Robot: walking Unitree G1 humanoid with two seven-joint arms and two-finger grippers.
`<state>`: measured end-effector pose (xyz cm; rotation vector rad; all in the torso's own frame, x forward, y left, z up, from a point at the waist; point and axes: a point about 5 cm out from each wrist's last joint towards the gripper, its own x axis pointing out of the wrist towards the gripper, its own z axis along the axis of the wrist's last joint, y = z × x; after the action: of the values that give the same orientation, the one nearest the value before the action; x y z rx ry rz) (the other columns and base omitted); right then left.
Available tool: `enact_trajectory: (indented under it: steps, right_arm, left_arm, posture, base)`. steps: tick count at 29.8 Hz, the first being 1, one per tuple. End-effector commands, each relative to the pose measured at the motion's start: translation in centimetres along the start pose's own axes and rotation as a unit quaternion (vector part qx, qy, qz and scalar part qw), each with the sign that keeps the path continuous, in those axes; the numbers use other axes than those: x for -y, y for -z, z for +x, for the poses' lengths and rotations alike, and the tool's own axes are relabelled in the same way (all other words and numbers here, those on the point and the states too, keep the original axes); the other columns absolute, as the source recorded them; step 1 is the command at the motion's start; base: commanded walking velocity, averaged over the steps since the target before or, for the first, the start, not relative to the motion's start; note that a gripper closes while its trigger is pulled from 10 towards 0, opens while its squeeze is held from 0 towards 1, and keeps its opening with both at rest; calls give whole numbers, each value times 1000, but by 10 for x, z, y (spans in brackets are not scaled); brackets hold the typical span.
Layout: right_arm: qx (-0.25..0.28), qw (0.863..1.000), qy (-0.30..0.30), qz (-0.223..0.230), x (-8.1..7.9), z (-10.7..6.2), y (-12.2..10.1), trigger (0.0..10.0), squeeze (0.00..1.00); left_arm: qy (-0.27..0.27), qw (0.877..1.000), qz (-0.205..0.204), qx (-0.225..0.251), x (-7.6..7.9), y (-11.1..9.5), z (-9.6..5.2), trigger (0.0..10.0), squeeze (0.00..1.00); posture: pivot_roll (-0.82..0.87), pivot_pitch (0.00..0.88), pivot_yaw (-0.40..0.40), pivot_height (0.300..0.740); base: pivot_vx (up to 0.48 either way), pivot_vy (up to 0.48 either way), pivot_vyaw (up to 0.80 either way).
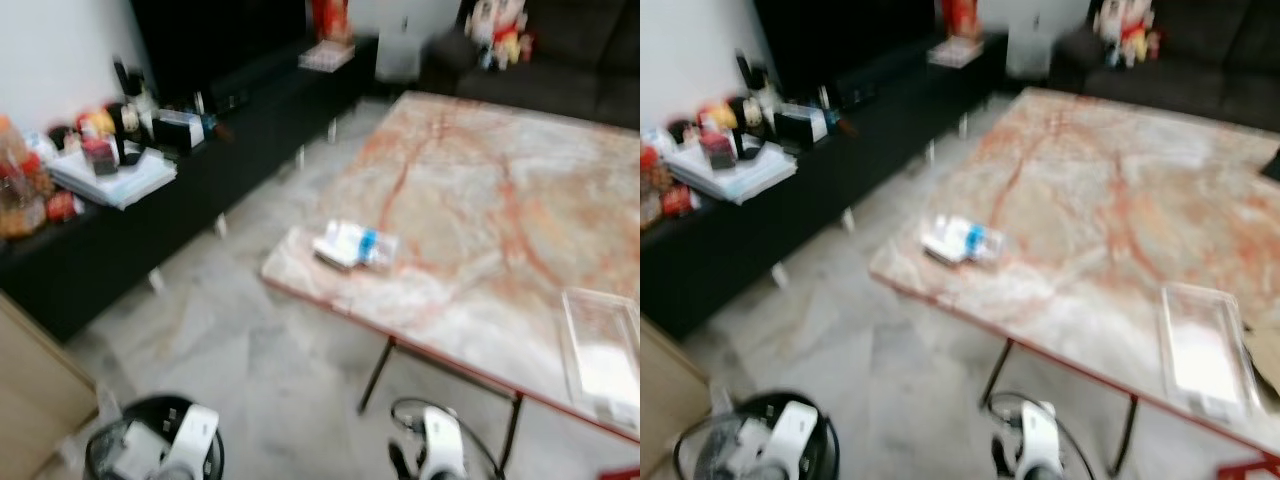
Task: Picking trash to rubbish bin
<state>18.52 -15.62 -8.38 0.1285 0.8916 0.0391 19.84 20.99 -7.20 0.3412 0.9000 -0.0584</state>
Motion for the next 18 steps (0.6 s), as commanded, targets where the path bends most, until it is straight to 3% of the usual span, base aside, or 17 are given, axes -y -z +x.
enact_trajectory:
  steps: [1,18]
  right_arm:
    - [-10,1000,1,5,-1,-1,6,10000,0]
    - [-8,1000,1,3,0,-1,4,10000,0]
  left_arm:
    - [-1,1000,-4,-4,-1,1,0,10000,0]
    - [-1,1000,-8,-3,-1,-1,0,10000,0]
  posture:
    - [97,80,-21,740]
    - [90,95,-36,740]
  base:
    - [0,0,-563]
    - [0,0,-559]
